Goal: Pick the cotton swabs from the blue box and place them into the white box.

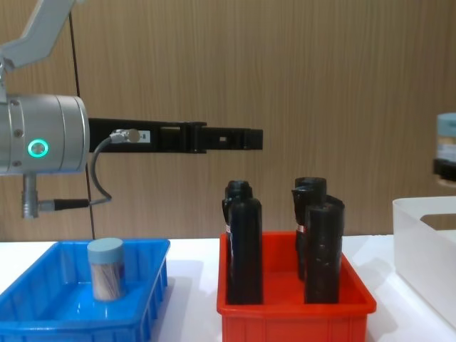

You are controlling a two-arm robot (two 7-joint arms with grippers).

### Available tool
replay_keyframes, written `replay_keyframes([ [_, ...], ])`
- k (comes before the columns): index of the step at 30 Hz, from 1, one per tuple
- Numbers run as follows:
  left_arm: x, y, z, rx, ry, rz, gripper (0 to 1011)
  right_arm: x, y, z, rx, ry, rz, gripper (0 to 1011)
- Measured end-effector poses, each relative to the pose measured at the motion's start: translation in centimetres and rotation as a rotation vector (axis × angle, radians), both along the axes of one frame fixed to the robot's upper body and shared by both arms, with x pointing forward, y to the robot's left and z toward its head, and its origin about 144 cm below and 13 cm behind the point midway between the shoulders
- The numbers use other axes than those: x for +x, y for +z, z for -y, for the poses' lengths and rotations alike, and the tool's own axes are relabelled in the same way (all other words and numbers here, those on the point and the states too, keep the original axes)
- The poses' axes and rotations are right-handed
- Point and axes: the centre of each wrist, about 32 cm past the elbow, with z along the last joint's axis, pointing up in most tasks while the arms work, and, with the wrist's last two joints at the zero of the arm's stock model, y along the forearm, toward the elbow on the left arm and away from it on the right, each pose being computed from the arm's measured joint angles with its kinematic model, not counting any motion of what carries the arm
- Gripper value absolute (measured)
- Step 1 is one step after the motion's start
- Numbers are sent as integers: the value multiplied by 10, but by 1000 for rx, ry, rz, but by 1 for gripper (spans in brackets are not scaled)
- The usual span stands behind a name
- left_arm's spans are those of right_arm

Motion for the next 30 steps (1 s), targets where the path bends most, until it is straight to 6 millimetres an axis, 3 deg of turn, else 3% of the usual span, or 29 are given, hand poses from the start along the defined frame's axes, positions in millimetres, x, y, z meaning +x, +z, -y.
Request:
replay_keyframes([
  [11, 0, 0, 0, 0, 0, 0, 1004, 4, -8, 27, 31, -117, -69, 641],
  [24, 0, 0, 0, 0, 0, 0, 1004, 4, -15, 42, 55, -162, -112, 642],
  [26, 0, 0, 0, 0, 0, 0, 1004, 4, -16, 43, 58, -165, -114, 661],
  [30, 0, 0, 0, 0, 0, 0, 1004, 4, -17, 46, 62, -171, -118, 803],
])
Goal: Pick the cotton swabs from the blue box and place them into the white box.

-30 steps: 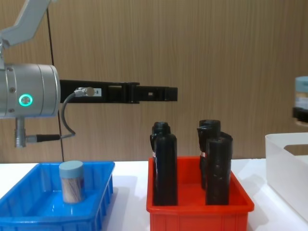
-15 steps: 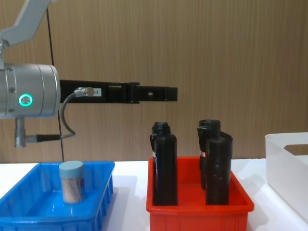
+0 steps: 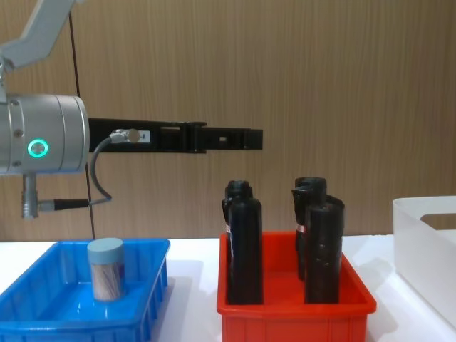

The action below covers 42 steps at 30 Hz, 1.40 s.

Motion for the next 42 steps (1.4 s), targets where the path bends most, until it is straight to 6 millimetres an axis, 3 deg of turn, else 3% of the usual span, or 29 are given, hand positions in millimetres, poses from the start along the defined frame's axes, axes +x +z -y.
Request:
replay_keyframes([
  [8, 0, 0, 0, 0, 0, 0, 1004, 0, -1, 3, 7, -7, 4, 1001],
  [42, -1, -2, 1, 3, 8, 3, 1004, -4, -2, 3, 6, -1, 30, 1002],
])
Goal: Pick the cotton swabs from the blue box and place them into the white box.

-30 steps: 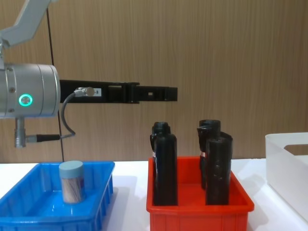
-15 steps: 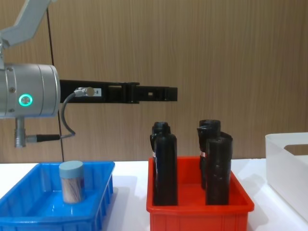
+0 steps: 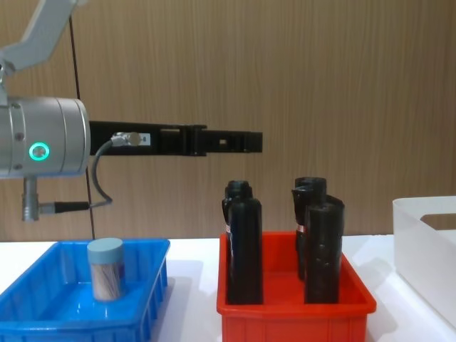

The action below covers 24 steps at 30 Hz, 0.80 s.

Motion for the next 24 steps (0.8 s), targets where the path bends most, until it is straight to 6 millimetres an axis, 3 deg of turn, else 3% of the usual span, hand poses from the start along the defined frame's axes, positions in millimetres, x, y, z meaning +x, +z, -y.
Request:
replay_keyframes([
  [10, -8, -12, 9, 39, 81, 45, 1004, -14, -3, -22, -26, 39, 19, 1002],
  [24, -25, -35, 26, 95, 229, 143, 1004, -50, -6, -66, -58, 114, 69, 1001],
])
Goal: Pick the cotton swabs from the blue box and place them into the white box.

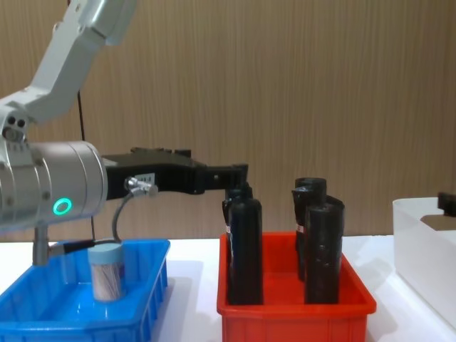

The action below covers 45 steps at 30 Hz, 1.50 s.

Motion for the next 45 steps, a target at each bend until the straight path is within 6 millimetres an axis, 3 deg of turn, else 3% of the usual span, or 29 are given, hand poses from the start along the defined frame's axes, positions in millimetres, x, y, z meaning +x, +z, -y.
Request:
replay_keyframes([
  [22, -30, -32, 25, 37, 190, 161, 1004, -59, 8, -56, 4, 92, 80, 1001],
  [45, -35, -36, 28, 37, 217, 187, 1004, -63, 9, -59, 6, 96, 86, 1002],
])
